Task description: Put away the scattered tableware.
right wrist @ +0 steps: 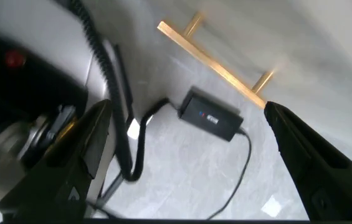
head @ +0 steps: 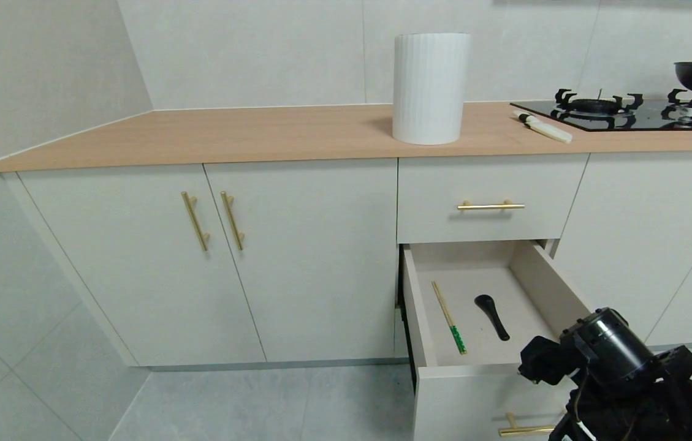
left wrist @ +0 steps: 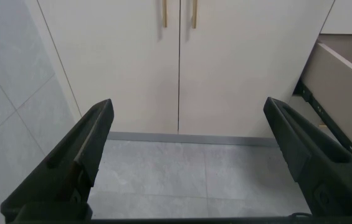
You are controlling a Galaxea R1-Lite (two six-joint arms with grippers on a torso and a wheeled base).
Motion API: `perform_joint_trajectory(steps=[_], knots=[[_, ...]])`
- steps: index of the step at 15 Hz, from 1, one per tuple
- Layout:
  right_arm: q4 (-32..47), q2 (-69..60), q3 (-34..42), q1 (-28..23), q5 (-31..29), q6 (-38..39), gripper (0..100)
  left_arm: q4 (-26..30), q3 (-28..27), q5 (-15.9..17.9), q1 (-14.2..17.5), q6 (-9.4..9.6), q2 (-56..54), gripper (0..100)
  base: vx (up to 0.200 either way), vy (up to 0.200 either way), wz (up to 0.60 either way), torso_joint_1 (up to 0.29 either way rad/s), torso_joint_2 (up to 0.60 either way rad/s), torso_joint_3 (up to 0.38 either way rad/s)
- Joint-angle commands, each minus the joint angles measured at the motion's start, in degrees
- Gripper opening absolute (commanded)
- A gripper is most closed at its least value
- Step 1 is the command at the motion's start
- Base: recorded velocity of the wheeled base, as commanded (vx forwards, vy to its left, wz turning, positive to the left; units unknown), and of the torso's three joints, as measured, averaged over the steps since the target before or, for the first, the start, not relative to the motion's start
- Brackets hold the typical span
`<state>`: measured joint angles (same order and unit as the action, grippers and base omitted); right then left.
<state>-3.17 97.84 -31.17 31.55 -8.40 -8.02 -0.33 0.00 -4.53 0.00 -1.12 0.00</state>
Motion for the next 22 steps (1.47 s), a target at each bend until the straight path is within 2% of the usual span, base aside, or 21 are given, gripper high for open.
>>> perform_joint_trajectory(steps=[1, 6, 12, 19, 22], knots=[[-1.84, 2.27, -0.12, -0.61, -0.04, 1.08, 100, -0.02, 0.00, -0.04, 0.00, -0.02, 0.09, 100, 0.000, 0.000, 0.00, 0.000, 0.00, 0.000], [-8.08, 8.07, -2.49, -2.63, -1.18, 7.14, 100, -0.02, 0.00, -0.04, 0.00, -0.02, 0.09, 100, 0.000, 0.000, 0.00, 0.000, 0.00, 0.000], [-18.10, 12.20, -2.75, -3.51, -2.59, 10.92, 100, -0.02, 0.00, -0.04, 0.00, -0.02, 0.09, 100, 0.000, 0.000, 0.00, 0.000, 0.00, 0.000], [-33.13, 18.96, -2.84, -6.50, -3.64, 13.73, 100, -0.02, 0.00, -0.04, 0.00, -0.02, 0.09, 100, 0.000, 0.000, 0.00, 0.000, 0.00, 0.000], [-43.50, 24.06, -3.19, -8.52, -4.78, 14.61, 100, -0.02, 0.00, -0.04, 0.00, -0.02, 0.09, 100, 0.000, 0.000, 0.00, 0.000, 0.00, 0.000]])
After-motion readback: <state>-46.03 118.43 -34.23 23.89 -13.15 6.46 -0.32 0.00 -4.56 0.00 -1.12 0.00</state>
